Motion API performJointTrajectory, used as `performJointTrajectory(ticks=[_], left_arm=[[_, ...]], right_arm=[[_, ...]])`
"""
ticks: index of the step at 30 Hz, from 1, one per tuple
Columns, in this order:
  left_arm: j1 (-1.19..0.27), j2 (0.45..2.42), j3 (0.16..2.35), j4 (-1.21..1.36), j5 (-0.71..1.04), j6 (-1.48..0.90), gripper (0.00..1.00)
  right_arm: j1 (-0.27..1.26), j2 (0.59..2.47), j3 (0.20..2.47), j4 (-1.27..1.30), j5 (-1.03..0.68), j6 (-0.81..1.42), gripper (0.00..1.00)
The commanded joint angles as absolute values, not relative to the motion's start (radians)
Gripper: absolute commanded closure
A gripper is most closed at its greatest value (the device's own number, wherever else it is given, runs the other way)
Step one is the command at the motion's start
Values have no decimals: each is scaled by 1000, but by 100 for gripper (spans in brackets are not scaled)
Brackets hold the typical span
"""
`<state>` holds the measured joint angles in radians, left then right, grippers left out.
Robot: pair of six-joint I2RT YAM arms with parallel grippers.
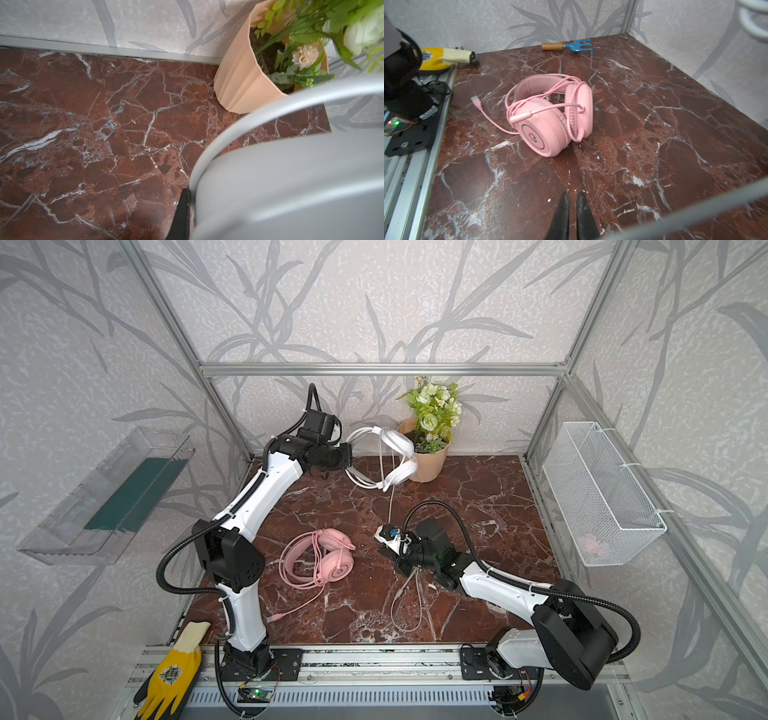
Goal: Wrap the headphones
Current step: 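Lower the right gripper and grasp the white cable near its plug, then carry the white cable up and around the held headset with the right gripper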
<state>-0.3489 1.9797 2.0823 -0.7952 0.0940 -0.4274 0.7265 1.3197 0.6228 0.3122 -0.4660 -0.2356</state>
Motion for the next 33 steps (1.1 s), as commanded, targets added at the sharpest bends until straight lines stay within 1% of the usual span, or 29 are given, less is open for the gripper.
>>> performJointTrajectory(ticks=[1,4,11,15,17,19,21,23,25,28,31,33], left_arm=[[-333,1986,2140,-698,40,-507,100],[-333,1991,2141,-698,40,-511,100],[-333,1978,2145,-704,54,-509,100],[-333,1977,2145,-720,25,-495,100],[-334,1981,2147,-726,15,-481,100],[-343,1993,2165,-760,-30,-431,100],[-355,2024,2202,-830,-100,-361,100],[-368,2050,2224,-884,-149,-301,100],[-375,2060,2219,-906,-171,-263,100],[-380,2063,2195,-916,-178,-237,100],[-391,2068,2189,-920,-150,-209,100],[-408,2074,2195,-929,-162,-174,100]], right_arm=[[739,1311,600,353,-552,-185,85],[739,1320,601,361,-551,-180,85],[739,1389,599,475,-549,-163,94],[741,1413,625,492,-588,-121,95],[742,1403,616,513,-597,-101,95],[742,1374,623,489,-609,-121,97],[742,1315,669,327,-606,-188,98],[742,1261,765,70,-598,-298,99],[739,1241,852,-145,-623,-442,100],[737,1248,979,-432,-602,-628,100],[726,1282,1087,-620,-565,-744,100],[717,1310,1161,-717,-534,-808,100]])
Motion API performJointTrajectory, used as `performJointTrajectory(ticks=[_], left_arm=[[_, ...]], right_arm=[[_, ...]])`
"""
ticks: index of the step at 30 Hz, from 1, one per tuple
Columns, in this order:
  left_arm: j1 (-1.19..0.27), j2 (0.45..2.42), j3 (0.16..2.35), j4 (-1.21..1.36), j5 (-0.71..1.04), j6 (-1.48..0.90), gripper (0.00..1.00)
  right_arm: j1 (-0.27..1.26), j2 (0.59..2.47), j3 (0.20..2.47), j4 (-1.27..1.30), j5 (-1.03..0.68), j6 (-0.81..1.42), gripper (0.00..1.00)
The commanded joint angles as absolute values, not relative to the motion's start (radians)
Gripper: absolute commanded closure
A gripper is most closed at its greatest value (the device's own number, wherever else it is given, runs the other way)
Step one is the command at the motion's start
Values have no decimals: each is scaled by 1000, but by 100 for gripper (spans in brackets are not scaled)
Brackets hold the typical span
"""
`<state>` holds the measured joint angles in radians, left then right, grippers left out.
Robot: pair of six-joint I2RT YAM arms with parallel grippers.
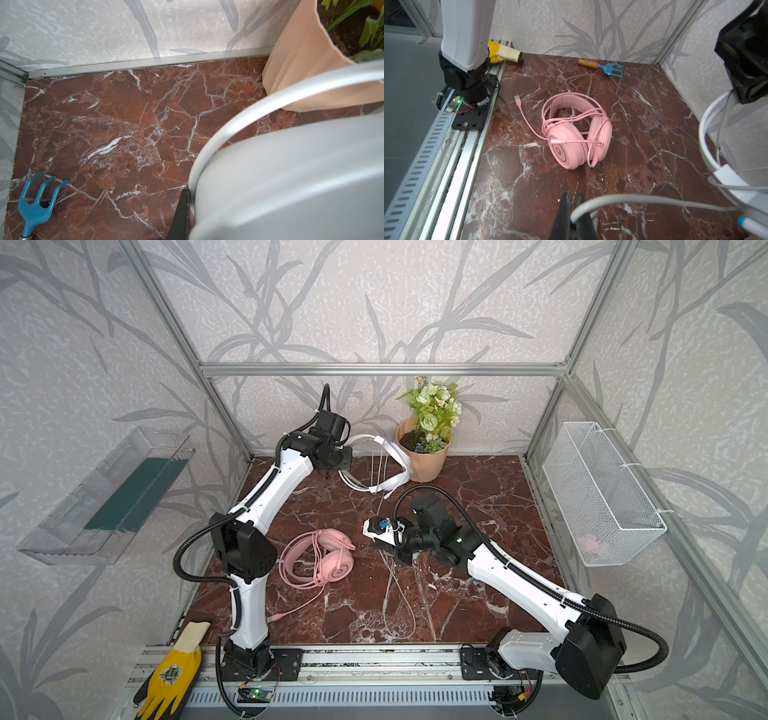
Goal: Wrap the headphones
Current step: 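Carry the white cable up and around the held headset with the right gripper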
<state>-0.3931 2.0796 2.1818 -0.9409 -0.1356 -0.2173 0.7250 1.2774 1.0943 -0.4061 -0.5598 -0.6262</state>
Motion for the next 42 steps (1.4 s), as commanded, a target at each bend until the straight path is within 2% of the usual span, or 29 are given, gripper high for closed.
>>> performJointTrajectory(ticks=[1,12,16,25,33,42], left_arm=[[-415,2080,2202,-937,-165,-156,100],[-464,2116,2229,-1023,-178,-6,100],[-466,2115,2224,-1040,-155,5,100],[-485,2092,2151,-1038,17,150,100],[-503,2068,2108,-1048,81,222,100],[-509,2008,2030,-1013,145,240,100]], right_arm=[[714,1321,1188,-752,-516,-835,100],[649,1460,1533,-1068,-323,-1190,100],[614,1465,1557,-1046,-301,-1276,100],[526,1482,1549,-904,-271,-1435,100],[440,1592,1659,-856,-328,-1513,100],[305,1825,1826,-852,-534,-1461,100]])
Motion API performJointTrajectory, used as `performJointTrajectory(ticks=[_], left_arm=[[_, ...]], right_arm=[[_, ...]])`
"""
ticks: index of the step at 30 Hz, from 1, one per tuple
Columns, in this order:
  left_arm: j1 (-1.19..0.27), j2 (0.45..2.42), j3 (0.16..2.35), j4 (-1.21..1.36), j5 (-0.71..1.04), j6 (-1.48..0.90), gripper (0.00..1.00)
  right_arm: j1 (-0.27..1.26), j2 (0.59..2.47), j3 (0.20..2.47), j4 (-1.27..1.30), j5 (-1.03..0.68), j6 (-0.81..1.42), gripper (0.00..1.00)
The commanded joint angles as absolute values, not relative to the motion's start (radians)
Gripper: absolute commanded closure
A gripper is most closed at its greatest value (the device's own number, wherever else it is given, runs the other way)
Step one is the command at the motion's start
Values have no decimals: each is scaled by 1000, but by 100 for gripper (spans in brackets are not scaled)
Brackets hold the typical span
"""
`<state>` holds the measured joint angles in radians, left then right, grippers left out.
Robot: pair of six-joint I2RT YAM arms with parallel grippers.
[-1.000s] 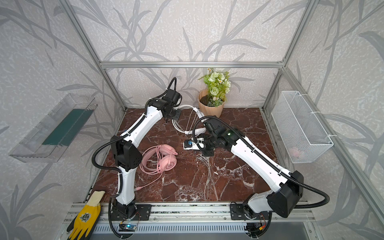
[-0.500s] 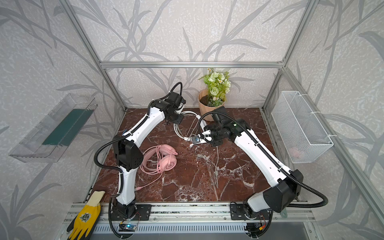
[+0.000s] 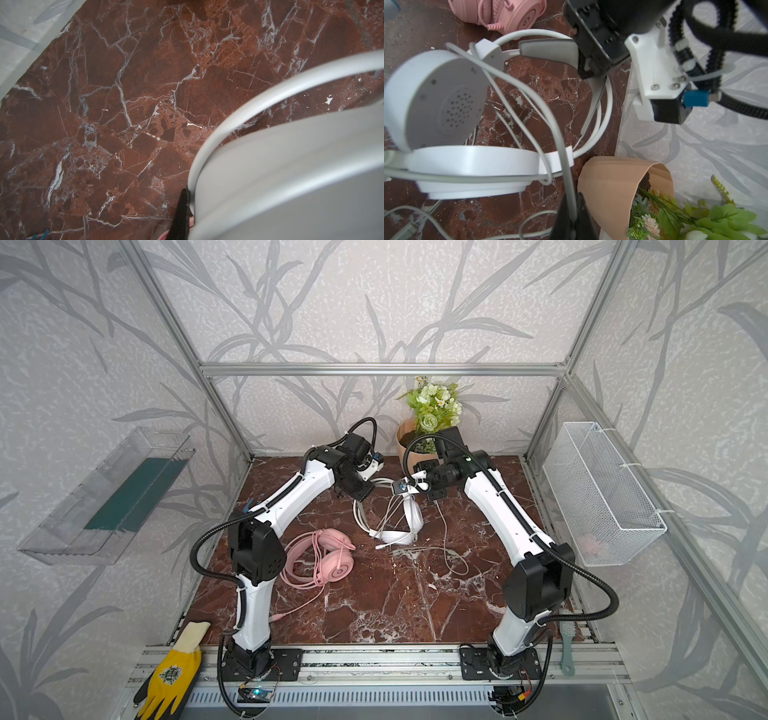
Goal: Wrap the headphones
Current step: 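Carry the white cable up and around the held headset with the right gripper, then release the cable and draw the right gripper back toward the table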
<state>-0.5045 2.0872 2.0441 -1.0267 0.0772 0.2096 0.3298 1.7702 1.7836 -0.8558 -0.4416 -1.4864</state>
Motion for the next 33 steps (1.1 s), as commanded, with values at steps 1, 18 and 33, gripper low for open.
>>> performJointTrajectory(ticks=[1,18,33], left_arm=[[-508,2000,2022,-1010,156,242,100],[-469,1915,1927,-900,326,166,100],[-418,1881,1881,-821,469,123,100]], right_arm=[[294,1845,1833,-840,-554,-1442,100],[179,1907,1599,-410,-881,-996,40],[32,1715,1213,51,-960,-664,24]])
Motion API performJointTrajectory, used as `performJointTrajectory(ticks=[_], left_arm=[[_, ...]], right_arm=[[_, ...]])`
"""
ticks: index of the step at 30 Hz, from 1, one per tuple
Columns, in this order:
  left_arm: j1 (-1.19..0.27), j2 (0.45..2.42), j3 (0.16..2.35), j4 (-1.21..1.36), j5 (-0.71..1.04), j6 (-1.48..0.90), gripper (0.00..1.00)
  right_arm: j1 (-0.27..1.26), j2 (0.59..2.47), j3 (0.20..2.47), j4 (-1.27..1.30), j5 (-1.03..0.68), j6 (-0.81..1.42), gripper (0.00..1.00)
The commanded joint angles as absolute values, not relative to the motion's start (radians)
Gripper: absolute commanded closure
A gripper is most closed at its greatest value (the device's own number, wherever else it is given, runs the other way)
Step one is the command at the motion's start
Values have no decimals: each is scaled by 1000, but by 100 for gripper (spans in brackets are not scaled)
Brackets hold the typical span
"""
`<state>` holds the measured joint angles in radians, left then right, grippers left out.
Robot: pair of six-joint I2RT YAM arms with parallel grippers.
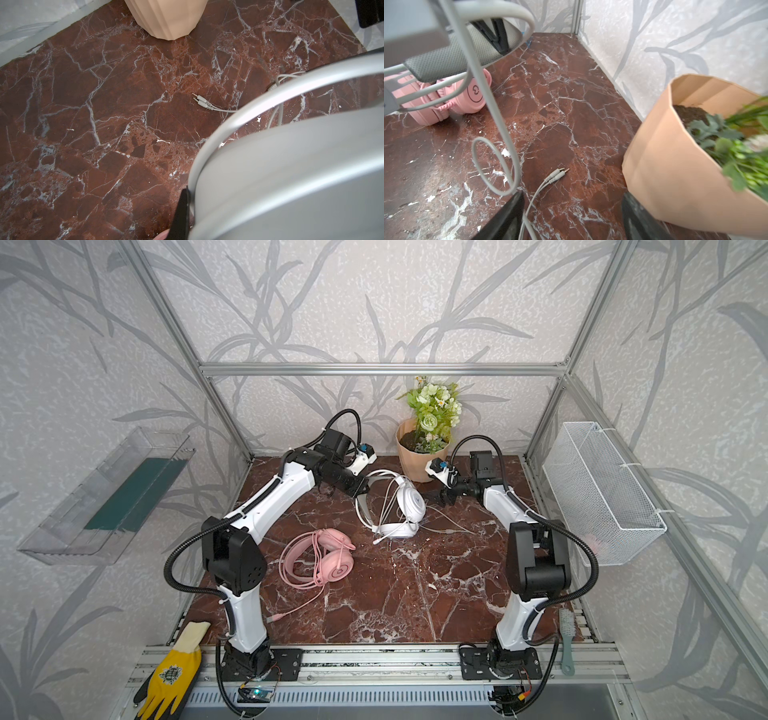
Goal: Wrap the headphones
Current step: 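Release the cable and draw the right gripper back toward the table, then lower the right gripper and grasp the white cable near its plug again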
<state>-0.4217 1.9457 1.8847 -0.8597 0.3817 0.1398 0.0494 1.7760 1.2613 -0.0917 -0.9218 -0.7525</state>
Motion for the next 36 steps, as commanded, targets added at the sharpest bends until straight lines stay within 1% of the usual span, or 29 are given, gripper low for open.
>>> performJointTrajectory(ticks=[1,5,8,12,15,18,19,22,26,27,28,29,36], left_arm=[[-418,1879,1881,-820,472,124,100],[-417,1873,1891,-819,491,120,100],[-416,1873,1900,-826,504,118,100],[-417,1876,1915,-837,526,114,100],[-418,1881,1936,-854,542,112,100],[-419,1880,1943,-861,543,109,100],[-418,1880,1942,-861,543,108,100],[-419,1877,1942,-860,545,103,100],[-417,1877,1942,-841,561,86,100],[-416,1878,1941,-833,568,79,100],[-413,1877,1939,-826,575,73,100],[-411,1879,1937,-818,584,63,100],[-374,1865,1897,-727,648,-26,100]], right_arm=[[31,1712,1195,52,-951,-669,23],[31,1712,1156,-6,-930,-744,23],[40,1684,1122,2,-930,-775,23],[83,1701,1087,69,-842,-791,23],[113,1769,1072,148,-749,-783,23],[127,1813,1082,191,-699,-760,28],[130,1821,1085,192,-692,-761,31],[138,1829,1090,166,-689,-785,46],[138,1814,1060,133,-686,-808,85],[138,1806,1045,130,-688,-810,93],[138,1798,1032,129,-688,-812,97],[138,1789,1017,130,-686,-811,100],[143,1720,933,142,-674,-797,100]])
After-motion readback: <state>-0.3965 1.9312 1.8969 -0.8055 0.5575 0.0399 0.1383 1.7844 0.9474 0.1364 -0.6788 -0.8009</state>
